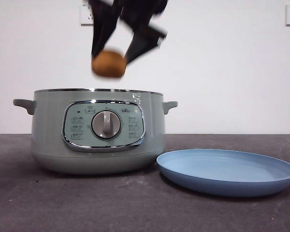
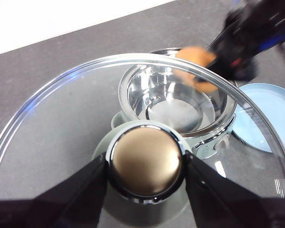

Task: Take the potato out from the steamer,put the potato on the plate,close the lid

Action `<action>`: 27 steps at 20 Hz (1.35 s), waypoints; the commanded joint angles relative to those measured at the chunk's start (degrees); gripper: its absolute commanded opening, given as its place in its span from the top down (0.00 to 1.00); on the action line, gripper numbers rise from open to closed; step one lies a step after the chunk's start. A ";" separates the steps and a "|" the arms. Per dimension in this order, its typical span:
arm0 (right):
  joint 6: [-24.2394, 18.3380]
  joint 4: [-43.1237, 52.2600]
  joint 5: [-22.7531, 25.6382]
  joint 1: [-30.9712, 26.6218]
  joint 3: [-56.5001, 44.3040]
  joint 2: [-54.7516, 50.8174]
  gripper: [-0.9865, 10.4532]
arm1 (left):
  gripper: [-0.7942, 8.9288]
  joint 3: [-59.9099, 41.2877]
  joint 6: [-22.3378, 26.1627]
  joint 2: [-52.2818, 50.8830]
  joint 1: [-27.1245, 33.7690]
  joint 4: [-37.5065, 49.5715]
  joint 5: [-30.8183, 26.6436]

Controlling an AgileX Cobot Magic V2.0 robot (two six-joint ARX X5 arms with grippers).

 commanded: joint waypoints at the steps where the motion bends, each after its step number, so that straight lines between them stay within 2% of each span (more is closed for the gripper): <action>1: -0.98 -4.28 2.23 -0.07 -0.07 -3.87 0.92 | 0.93 0.37 -0.15 -0.61 0.17 2.93 0.17; 3: -2.05 -9.01 4.81 -0.72 -0.48 -8.04 0.93 | 0.93 0.37 -0.13 -0.61 0.17 2.95 0.31; 5: -2.08 -11.78 4.83 -2.43 -2.25 -11.87 0.93 | 0.93 0.37 -0.13 -0.61 0.17 3.26 0.33; 10: -1.99 -9.70 4.59 -7.87 -15.06 -21.81 0.93 | 0.93 0.37 -0.13 -0.61 0.17 3.45 3.08; 13: -1.53 -3.67 3.93 -11.52 -26.91 -28.65 0.93 | 0.93 0.37 -0.15 -0.44 0.15 3.78 3.10; 18: 1.05 6.99 -3.21 -16.33 -43.25 -32.30 0.93 | 0.93 0.37 -0.15 -0.42 0.15 3.76 3.13; 23: 2.12 21.84 -3.34 -16.52 -57.16 -30.29 0.93 | 0.93 0.37 -0.15 -0.42 0.15 3.72 3.32; 27: 2.14 28.57 -3.37 -16.52 -61.22 -26.29 0.92 | 0.93 0.37 -0.15 -0.42 0.15 3.72 3.32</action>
